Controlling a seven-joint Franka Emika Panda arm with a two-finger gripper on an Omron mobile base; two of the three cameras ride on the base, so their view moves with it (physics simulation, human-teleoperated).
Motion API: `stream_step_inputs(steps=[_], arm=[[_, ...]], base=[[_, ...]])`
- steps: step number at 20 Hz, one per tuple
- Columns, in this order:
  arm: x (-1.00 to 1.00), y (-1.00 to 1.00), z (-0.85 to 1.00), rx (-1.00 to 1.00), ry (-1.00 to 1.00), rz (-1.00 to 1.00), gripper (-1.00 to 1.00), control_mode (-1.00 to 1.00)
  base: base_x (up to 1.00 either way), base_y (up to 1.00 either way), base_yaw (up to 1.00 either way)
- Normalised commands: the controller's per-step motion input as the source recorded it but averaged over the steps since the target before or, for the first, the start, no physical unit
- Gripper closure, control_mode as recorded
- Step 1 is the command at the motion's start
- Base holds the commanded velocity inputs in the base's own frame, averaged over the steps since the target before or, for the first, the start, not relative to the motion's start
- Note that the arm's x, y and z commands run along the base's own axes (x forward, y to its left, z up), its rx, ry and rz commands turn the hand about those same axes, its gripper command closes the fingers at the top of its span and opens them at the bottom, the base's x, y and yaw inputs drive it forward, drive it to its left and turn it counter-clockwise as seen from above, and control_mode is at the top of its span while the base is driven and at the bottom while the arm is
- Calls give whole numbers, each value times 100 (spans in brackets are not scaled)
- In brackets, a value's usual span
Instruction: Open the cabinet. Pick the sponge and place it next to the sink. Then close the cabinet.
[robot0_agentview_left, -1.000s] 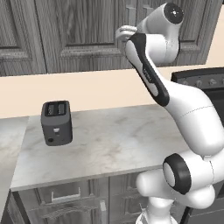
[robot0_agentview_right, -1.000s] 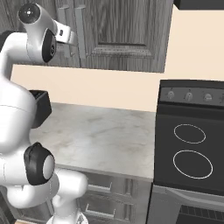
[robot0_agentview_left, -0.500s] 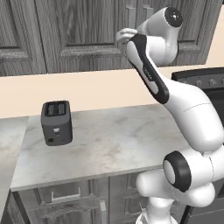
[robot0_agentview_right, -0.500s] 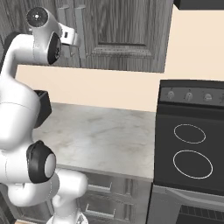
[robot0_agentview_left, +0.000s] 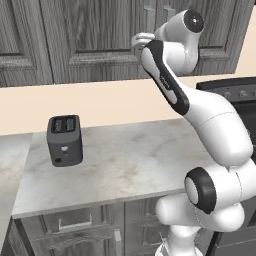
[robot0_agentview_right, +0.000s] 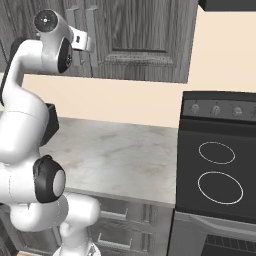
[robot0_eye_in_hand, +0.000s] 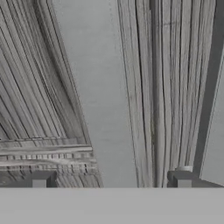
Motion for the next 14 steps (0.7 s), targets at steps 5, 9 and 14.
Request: stream_step_inputs(steps=[5,9,14], arm=[[4,0,-22,-4,-17,-3,-100,-100],[2,0,-26,-7,-14,-10,-100,-100],[29,4,-4,-9,-1,-15,-100,-100]], base=[[0,0,0],[0,0,0],[0,0,0]])
